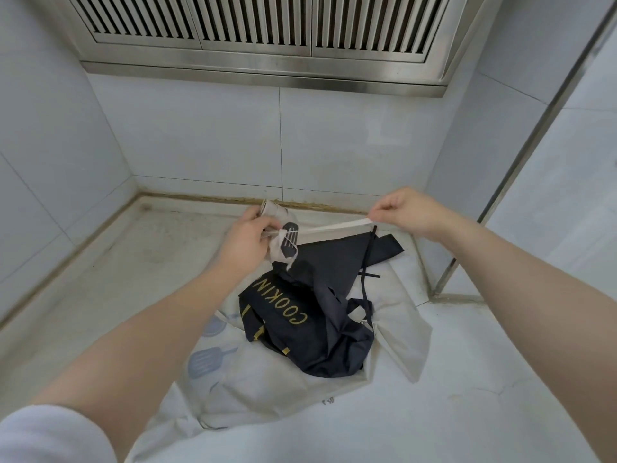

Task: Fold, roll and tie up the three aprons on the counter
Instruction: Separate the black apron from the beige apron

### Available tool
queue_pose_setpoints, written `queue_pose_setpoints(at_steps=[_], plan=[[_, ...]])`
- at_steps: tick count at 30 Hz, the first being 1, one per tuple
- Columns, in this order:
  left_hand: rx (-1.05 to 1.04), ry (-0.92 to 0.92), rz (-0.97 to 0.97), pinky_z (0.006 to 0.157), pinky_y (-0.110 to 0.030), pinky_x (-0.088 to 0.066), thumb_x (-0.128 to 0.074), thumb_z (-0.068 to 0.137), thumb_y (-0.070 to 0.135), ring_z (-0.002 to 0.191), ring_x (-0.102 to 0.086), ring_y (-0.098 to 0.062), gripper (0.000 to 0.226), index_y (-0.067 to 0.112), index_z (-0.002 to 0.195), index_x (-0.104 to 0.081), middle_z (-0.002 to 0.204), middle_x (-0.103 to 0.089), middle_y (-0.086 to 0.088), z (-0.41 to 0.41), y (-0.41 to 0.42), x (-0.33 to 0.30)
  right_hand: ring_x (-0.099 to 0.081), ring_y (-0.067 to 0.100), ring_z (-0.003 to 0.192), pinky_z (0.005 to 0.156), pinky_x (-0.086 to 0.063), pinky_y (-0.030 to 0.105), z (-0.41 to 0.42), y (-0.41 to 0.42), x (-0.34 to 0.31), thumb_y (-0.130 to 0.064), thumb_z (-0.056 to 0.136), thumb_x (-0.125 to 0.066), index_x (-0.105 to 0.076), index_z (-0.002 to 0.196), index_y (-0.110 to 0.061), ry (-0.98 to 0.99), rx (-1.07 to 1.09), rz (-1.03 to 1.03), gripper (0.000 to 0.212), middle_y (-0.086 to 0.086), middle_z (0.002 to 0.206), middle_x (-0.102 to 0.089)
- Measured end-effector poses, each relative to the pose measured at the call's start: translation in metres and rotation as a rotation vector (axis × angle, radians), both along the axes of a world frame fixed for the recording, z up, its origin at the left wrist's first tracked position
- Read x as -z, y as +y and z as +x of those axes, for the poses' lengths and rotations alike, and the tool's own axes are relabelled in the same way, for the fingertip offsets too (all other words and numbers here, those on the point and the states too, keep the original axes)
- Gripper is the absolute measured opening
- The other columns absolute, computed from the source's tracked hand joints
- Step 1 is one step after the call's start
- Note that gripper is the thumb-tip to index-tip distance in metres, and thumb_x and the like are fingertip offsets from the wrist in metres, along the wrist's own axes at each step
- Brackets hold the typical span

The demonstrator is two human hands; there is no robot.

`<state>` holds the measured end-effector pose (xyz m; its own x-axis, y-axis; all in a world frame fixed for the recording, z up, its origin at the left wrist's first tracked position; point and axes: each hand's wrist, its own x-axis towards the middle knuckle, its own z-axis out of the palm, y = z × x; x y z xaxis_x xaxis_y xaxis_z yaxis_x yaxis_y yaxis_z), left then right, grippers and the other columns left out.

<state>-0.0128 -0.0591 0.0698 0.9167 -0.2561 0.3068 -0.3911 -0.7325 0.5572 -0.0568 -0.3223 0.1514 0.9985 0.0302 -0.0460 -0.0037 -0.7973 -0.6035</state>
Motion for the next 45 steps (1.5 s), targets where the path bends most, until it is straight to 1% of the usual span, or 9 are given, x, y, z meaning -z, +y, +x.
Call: queue_pose_setpoints(at_steps=[4,8,18,23,28,33,37,39,45], plan=[[0.038,0.036,-0.172,0.09,-0.025,-0.044,-0.055,0.081,-0.009,0.1,-0.05,-0.015,0.032,0.008,0.105,-0.067,0.113,-0.047,0.005,-0.009,-0.019,-0.007,-0.055,0.022,0.092,0.072,-0.041,0.027,0.003,0.02,0.02,-0.013,0.09,-0.05,-0.062,0.102,-0.013,0.087,-0.013,-0.294,0.017,0.004,0.097,-0.061],[0.043,-0.015,-0.272,0.081,-0.013,-0.033,-0.06,0.085,-0.002,0.097,-0.049,-0.014,0.021,0.004,0.103,-0.069,0.105,-0.048,0.0,-0.015,-0.04,-0.014,-0.054,0.017,0.102,0.088,-0.044,0.03,-0.006,0.057,0.027,-0.011,0.088,-0.049,-0.05,0.125,-0.018,0.074,-0.083,-0.041,0.037,-0.001,0.113,-0.057],[-0.067,0.086,-0.336,0.08,-0.017,-0.04,-0.058,0.085,-0.003,0.09,-0.051,-0.013,0.024,0.01,0.103,-0.069,0.101,-0.05,0.0,-0.012,-0.045,-0.013,-0.052,0.013,0.086,0.075,-0.04,0.025,-0.019,0.068,0.043,-0.012,0.097,-0.036,-0.051,0.098,-0.02,-0.066,-0.062,0.216,0.017,-0.013,0.085,-0.051],[-0.22,0.324,-0.696,0.065,-0.025,-0.054,-0.052,0.09,-0.002,0.082,-0.062,-0.019,0.023,0.015,0.095,-0.068,0.085,-0.062,0.002,-0.008,-0.045,-0.011,-0.053,0.018,0.08,0.075,-0.043,0.032,-0.019,0.062,0.069,-0.004,0.092,-0.037,-0.05,0.084,-0.022,-0.061,0.127,0.36,0.024,0.001,0.085,-0.056],[-0.311,0.432,-1.012,0.063,-0.021,-0.05,-0.056,0.092,0.009,0.075,-0.057,-0.013,0.012,0.01,0.099,-0.066,0.084,-0.062,-0.001,-0.003,-0.046,-0.019,-0.05,0.012,0.12,0.099,-0.039,0.025,-0.024,0.057,0.082,0.011,0.082,-0.045,-0.049,0.121,-0.013,0.235,-0.123,0.276,0.047,0.0,0.119,-0.059],[-0.369,0.51,-1.159,0.068,-0.022,-0.05,-0.058,0.091,0.008,0.075,-0.059,-0.013,0.009,0.013,0.095,-0.065,0.081,-0.063,0.002,-0.001,-0.048,-0.022,-0.05,0.013,0.123,0.107,-0.033,0.029,-0.019,0.067,0.088,-0.02,0.089,-0.062,-0.019,0.147,-0.02,0.27,-0.189,0.419,0.072,-0.01,0.113,-0.061],[-0.381,0.508,-1.236,0.066,-0.026,-0.05,-0.059,0.091,0.008,0.078,-0.059,-0.015,0.017,0.02,0.079,-0.062,0.081,-0.063,0.003,-0.002,-0.042,-0.023,-0.064,0.022,0.085,0.088,-0.048,0.027,-0.018,0.078,0.083,-0.017,0.098,-0.046,-0.029,0.14,-0.018,0.366,-0.144,0.679,0.046,0.006,0.096,-0.061],[-0.369,0.482,-1.207,0.07,-0.032,-0.051,-0.057,0.092,0.008,0.081,-0.059,-0.018,0.015,0.018,0.082,-0.062,0.082,-0.062,0.002,-0.002,-0.037,-0.022,-0.048,0.012,0.051,0.057,-0.047,0.022,-0.018,0.083,0.081,-0.017,0.101,-0.038,-0.043,0.128,-0.015,0.417,-0.119,0.796,0.027,0.004,0.079,-0.053],[-0.305,0.24,-0.683,0.086,-0.041,-0.053,-0.057,0.075,-0.012,0.094,-0.056,-0.024,0.034,0.011,0.099,-0.064,0.114,-0.049,-0.004,0.007,-0.009,-0.016,-0.021,0.007,0.043,0.04,-0.018,0.016,-0.008,0.084,0.041,-0.032,0.099,-0.042,-0.066,0.095,-0.006,0.287,-0.248,0.48,0.036,-0.006,0.053,-0.034]])
